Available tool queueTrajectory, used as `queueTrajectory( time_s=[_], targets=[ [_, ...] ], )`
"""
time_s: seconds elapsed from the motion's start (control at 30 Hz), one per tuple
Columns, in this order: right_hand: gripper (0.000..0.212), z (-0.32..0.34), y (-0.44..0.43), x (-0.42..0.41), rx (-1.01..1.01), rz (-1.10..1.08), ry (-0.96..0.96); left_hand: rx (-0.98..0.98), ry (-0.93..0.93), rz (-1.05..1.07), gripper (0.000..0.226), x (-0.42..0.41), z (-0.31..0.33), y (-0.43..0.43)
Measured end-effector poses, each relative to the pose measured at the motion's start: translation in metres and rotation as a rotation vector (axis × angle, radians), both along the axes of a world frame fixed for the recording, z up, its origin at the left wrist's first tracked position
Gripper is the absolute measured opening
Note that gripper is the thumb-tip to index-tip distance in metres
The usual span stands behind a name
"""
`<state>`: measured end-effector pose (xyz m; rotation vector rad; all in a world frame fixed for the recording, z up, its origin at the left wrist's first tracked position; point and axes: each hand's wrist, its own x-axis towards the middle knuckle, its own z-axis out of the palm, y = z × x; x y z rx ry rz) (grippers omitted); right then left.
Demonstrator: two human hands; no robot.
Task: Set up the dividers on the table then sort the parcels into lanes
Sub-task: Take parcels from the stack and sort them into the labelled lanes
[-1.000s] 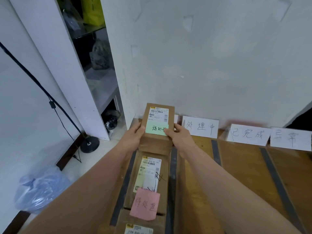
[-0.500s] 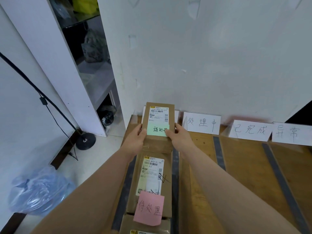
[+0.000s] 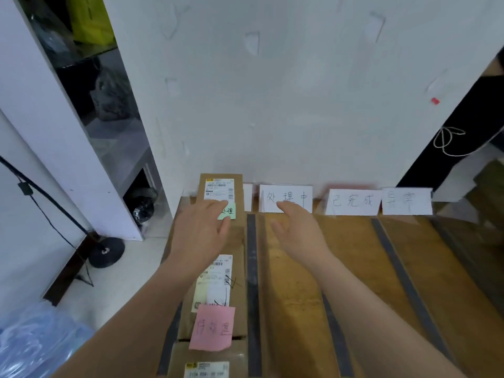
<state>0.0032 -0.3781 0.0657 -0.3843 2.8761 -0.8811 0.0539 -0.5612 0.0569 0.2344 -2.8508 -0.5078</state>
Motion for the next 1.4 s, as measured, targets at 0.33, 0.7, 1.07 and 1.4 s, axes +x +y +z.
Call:
queueTrajectory(
  time_s=[0.33, 0.7, 1.07, 1.4],
  targets=[
    [0.046, 0.016, 0.170, 0.081, 0.174, -0.162, 0.178, -0.028, 0.019, -0.267, 0.046, 0.038, 0.019, 0.159],
    [0.045, 0.017, 0.427, 0.180, 0.198, -0.460, 0.179, -0.008, 0.048, -0.569, 0.048, 0.083, 0.029, 0.418],
    [0.044, 0.018, 0.643, 0.245, 0.107, -0.772, 0.124, 0.017, 0.024, -0.788, 0.051, 0.098, 0.020, 0.641],
    [0.052, 0.000, 0.782, 0.197, -0.014, -0.948, -0.021, -0.049, -0.045, -0.878, 0.054, 0.040, 0.005, 0.793]
  ],
)
